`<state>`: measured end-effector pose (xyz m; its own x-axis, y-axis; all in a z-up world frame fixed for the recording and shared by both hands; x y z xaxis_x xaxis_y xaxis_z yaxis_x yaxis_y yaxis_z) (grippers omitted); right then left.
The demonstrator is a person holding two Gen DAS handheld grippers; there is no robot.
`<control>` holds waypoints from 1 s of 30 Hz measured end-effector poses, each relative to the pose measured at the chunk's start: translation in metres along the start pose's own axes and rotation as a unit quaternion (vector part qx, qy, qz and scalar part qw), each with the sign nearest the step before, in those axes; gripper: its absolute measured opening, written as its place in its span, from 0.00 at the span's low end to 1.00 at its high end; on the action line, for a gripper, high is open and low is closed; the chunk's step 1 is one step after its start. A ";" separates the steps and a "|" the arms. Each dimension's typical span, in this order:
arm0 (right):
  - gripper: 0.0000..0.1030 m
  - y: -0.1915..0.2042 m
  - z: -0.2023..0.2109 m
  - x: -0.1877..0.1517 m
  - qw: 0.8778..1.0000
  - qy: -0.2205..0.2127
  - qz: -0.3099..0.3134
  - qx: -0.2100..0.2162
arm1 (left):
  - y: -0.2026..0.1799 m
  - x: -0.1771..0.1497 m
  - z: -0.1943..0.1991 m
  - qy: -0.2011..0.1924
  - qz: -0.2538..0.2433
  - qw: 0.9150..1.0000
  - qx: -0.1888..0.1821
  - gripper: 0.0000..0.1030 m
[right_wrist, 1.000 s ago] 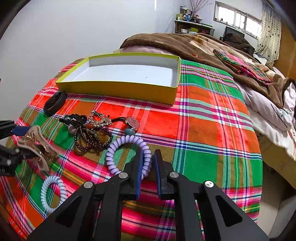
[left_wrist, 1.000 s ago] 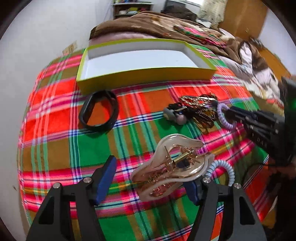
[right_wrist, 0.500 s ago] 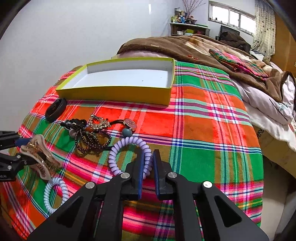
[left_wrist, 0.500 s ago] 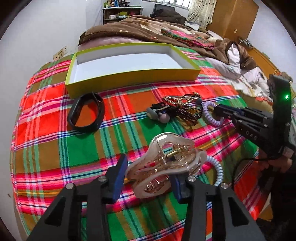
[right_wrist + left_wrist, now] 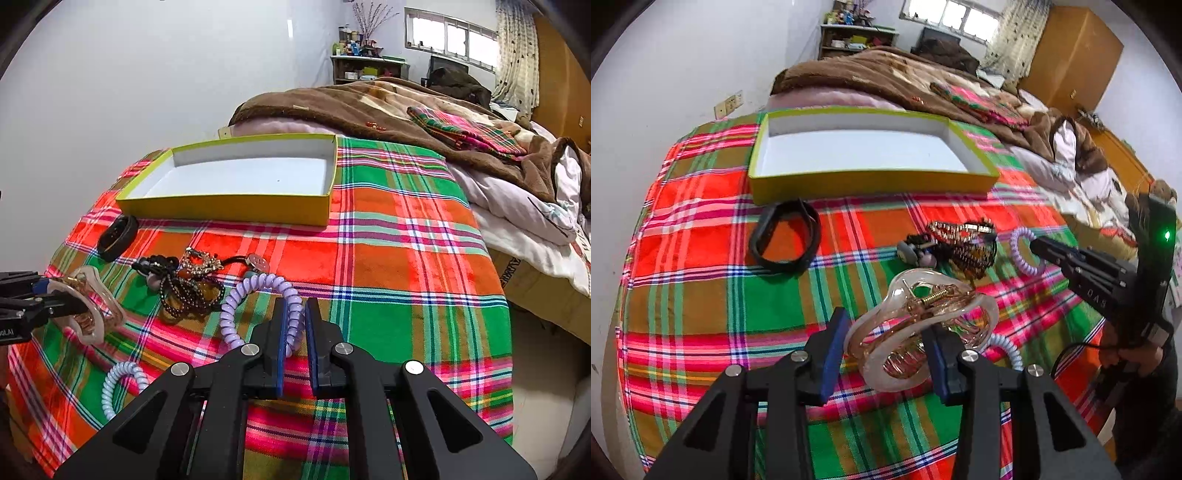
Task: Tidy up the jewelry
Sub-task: 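Carry the clip and purple coil into the yellow box while both grippers open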
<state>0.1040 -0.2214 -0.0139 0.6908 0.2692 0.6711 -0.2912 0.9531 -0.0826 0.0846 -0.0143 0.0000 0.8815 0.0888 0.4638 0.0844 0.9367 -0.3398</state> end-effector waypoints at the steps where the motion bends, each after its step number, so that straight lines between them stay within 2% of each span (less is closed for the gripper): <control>1: 0.09 -0.001 0.001 0.001 1.000 -0.002 0.000 -0.001 | 0.000 0.001 0.001 -0.001 0.000 1.000 -0.002 0.41; 10: 0.09 -0.006 0.012 0.017 1.000 -0.019 -0.003 -0.006 | 0.004 0.017 0.012 -0.023 0.013 1.000 0.004 0.41; 18: 0.09 -0.014 0.016 0.053 0.999 -0.039 0.004 -0.016 | 0.010 0.049 0.021 -0.047 0.026 0.999 0.006 0.41; 30: 0.09 -0.029 -0.020 0.103 0.999 -0.034 0.006 -0.017 | 0.031 0.111 0.001 -0.053 0.056 0.997 0.011 0.41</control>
<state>0.1968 -0.2182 0.0429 0.6408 0.2724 0.7178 -0.2767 0.9540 -0.1151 0.1845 0.0243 0.0415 0.8301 0.2276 0.5090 -0.0228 0.9260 -0.3769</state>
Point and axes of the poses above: each gripper's, at about its wrist camera, not at the fingertips, and z roughly against the way its jaws point, y to its left, x to its top, the point moved 2 cm from there along -z, roughly the way its jaws point, and after that the axes turned 15 degrees about z, right-handed, at the moved point
